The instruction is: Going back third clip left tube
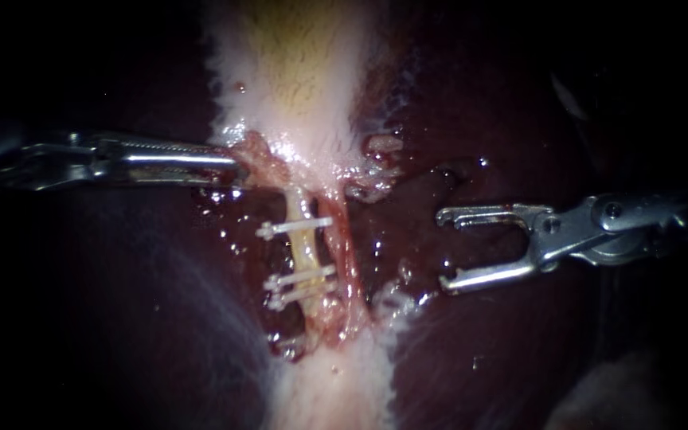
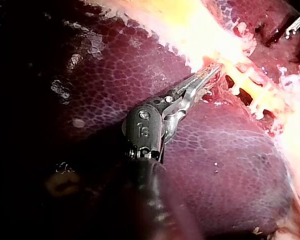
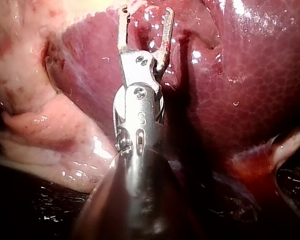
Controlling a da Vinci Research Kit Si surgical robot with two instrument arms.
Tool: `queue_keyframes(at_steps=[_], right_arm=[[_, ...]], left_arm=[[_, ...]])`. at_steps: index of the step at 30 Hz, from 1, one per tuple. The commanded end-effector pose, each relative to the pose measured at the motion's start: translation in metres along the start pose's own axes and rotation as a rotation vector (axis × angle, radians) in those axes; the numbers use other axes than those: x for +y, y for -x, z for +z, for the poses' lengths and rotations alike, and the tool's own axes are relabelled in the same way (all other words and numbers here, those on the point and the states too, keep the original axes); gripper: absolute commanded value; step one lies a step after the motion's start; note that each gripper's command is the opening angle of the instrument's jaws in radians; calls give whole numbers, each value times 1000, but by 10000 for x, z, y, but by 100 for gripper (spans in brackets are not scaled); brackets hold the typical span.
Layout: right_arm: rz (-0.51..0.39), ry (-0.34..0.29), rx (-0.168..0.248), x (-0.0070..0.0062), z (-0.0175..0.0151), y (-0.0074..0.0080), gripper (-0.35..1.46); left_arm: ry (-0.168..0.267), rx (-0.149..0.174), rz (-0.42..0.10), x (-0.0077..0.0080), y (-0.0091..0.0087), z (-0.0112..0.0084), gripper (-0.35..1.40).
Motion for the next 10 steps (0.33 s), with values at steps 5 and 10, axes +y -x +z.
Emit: queue_keyframes(at_steps=[5, 10], right_arm=[[0, -1, 0, -1, 0, 0, 50], [0, -1, 0, -1, 0, 0, 50]], left_arm=[[-1, -3, 0, -1, 0, 1, -35], [-1, -3, 0, -1, 0, 0, -35]])
